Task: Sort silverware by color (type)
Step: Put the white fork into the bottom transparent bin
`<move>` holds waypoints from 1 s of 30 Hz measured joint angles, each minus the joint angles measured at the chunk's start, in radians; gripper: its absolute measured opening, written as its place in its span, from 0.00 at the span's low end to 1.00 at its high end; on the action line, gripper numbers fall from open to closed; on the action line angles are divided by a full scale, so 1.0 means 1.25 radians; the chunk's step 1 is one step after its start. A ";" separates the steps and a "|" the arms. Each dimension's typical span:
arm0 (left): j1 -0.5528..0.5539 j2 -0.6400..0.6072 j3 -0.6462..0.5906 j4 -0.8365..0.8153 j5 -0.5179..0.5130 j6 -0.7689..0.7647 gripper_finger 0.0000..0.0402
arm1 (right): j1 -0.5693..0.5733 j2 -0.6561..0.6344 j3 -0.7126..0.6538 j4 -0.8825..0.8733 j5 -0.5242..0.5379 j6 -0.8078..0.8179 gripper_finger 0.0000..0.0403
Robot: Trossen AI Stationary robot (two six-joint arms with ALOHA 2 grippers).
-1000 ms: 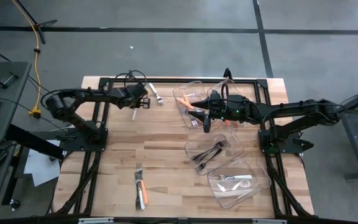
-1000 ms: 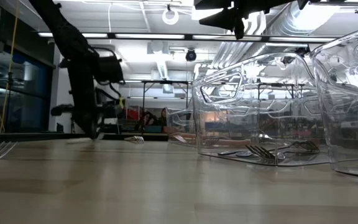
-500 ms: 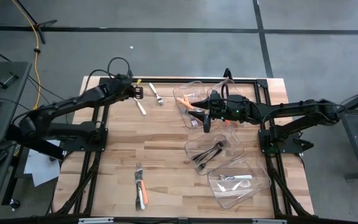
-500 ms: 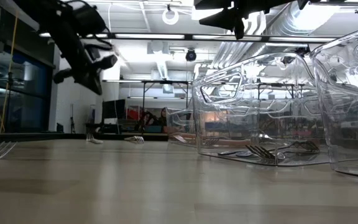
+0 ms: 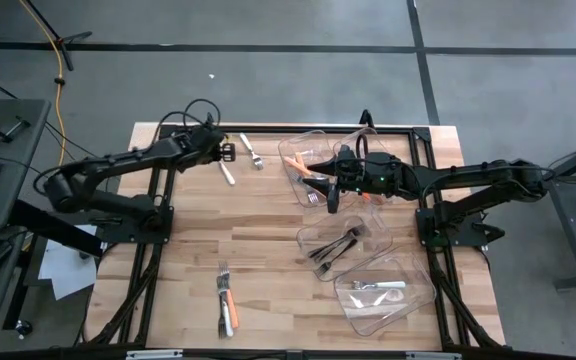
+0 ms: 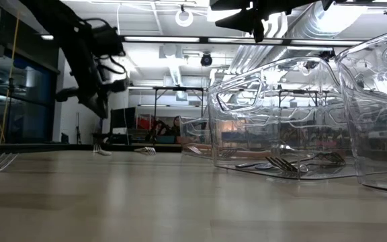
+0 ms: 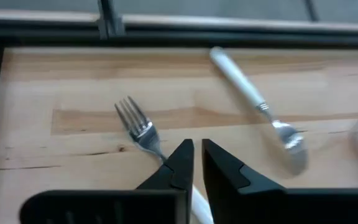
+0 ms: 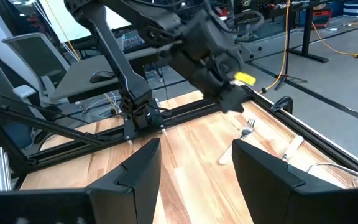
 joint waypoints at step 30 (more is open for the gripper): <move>0.143 0.281 0.002 0.174 -0.018 -0.189 0.44 | 0.000 0.000 0.000 0.000 0.000 0.029 0.45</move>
